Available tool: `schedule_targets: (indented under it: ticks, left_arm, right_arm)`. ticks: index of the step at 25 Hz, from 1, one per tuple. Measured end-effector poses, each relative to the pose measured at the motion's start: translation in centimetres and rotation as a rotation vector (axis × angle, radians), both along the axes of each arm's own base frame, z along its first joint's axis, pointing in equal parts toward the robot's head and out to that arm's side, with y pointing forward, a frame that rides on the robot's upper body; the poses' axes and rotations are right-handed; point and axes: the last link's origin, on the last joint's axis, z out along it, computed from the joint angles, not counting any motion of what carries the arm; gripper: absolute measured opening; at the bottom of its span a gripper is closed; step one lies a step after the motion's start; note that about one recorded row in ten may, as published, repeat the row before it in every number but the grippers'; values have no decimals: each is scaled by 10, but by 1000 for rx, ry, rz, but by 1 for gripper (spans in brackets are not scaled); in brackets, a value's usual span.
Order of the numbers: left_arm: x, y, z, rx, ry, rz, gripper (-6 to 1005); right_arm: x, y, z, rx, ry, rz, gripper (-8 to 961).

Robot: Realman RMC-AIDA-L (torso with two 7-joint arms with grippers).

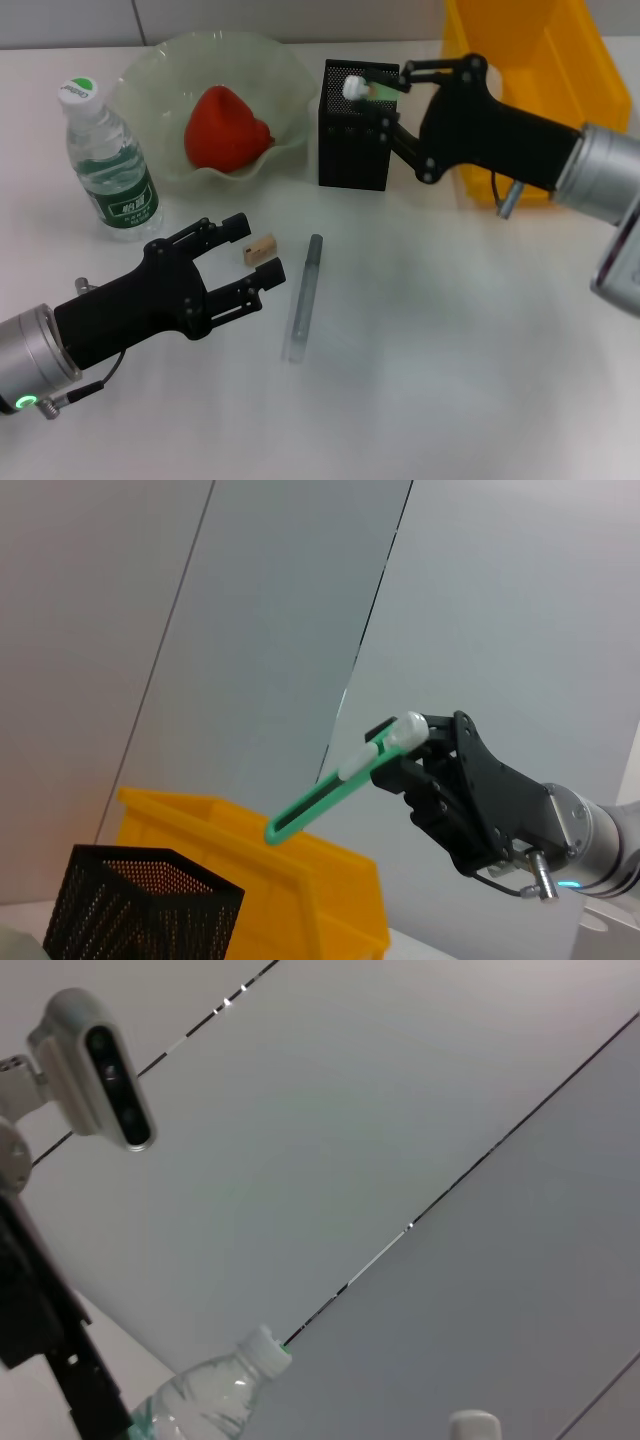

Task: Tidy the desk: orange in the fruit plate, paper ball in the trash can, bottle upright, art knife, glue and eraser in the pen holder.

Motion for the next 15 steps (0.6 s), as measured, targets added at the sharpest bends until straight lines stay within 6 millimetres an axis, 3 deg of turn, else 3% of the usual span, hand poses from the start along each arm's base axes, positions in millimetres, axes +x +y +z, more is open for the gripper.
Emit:
schedule_targets:
  ticks: [6, 15]
  left_arm:
    - [2, 0, 1, 6, -8, -10, 765]
    - [2, 0, 1, 13, -11, -13, 762]
  right_arm:
    - [-14, 24, -5, -64, -1, -98, 219]
    - [-21, 37, -14, -156, 24, -232, 228]
